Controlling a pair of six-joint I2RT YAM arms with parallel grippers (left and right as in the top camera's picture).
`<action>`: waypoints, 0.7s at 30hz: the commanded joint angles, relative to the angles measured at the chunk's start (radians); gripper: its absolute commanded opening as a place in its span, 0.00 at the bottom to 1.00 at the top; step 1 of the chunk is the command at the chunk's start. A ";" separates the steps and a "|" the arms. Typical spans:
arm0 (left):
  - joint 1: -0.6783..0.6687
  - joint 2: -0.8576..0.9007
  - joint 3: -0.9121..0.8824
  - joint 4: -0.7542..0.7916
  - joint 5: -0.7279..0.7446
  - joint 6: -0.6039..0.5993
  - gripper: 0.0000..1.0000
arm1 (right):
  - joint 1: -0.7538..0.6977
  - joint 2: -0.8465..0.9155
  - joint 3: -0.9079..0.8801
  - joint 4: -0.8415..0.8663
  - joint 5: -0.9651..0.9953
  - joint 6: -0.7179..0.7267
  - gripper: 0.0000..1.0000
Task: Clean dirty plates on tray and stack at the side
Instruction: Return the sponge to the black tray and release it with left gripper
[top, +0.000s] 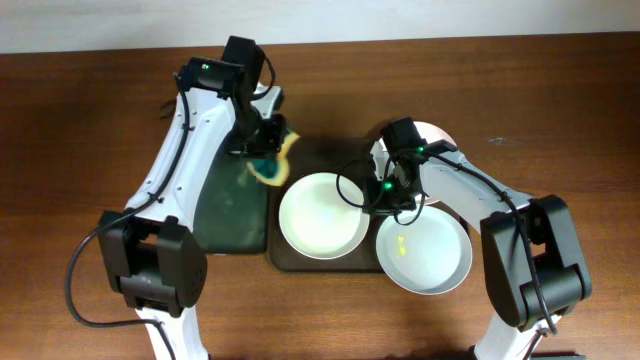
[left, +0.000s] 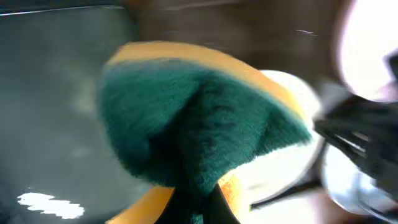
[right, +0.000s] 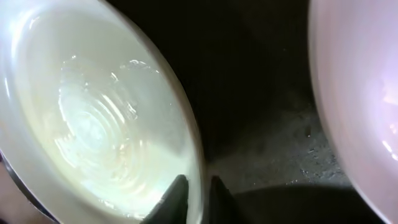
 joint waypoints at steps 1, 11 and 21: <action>0.003 -0.035 0.014 -0.004 -0.286 -0.137 0.00 | 0.008 -0.026 0.002 -0.004 -0.016 -0.005 0.38; 0.003 -0.218 -0.079 -0.039 -0.537 -0.360 0.00 | 0.029 0.004 -0.017 0.023 -0.007 0.048 0.42; 0.118 -0.219 -0.558 0.350 -0.314 -0.172 0.00 | 0.089 0.004 -0.017 0.023 0.150 0.109 0.34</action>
